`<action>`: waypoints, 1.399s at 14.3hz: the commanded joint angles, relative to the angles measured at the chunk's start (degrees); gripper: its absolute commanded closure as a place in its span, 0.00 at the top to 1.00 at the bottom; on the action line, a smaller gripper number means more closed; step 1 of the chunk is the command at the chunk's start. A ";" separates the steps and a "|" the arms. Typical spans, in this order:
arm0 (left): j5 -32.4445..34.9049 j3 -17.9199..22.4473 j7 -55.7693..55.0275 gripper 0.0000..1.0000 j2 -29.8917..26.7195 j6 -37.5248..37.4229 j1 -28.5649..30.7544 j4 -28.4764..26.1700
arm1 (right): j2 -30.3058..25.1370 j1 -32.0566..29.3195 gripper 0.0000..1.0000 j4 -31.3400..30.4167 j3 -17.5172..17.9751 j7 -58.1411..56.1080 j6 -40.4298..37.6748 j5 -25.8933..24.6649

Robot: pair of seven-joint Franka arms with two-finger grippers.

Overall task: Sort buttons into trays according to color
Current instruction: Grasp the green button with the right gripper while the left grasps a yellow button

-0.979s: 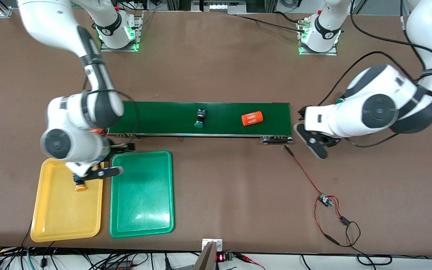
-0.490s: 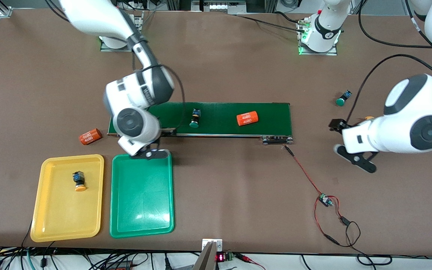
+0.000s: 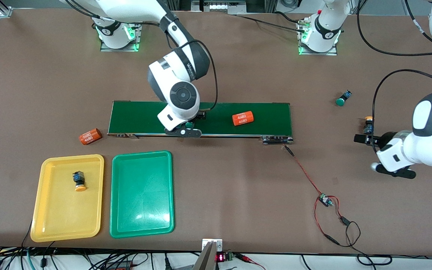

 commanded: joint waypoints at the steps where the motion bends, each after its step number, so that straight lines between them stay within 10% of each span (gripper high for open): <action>1: -2.19 10.62 -0.22 1.00 -6.37 4.99 -6.06 -10.16 | -0.94 0.75 1.00 -3.90 -0.48 0.97 3.73 1.40; 8: -2.19 29.80 7.04 1.00 -14.30 28.61 -16.88 -33.11 | -0.94 0.67 0.92 -10.67 -0.48 1.06 12.35 1.49; 16: -2.19 33.07 12.35 1.00 -10.79 40.24 -17.33 -41.22 | -1.99 0.58 0.04 -11.30 -0.56 0.97 12.54 1.58; 20: -1.66 33.42 13.84 0.96 -7.45 45.17 -17.24 -41.49 | -4.18 -0.48 0.00 -8.41 -1.00 3.17 12.36 4.56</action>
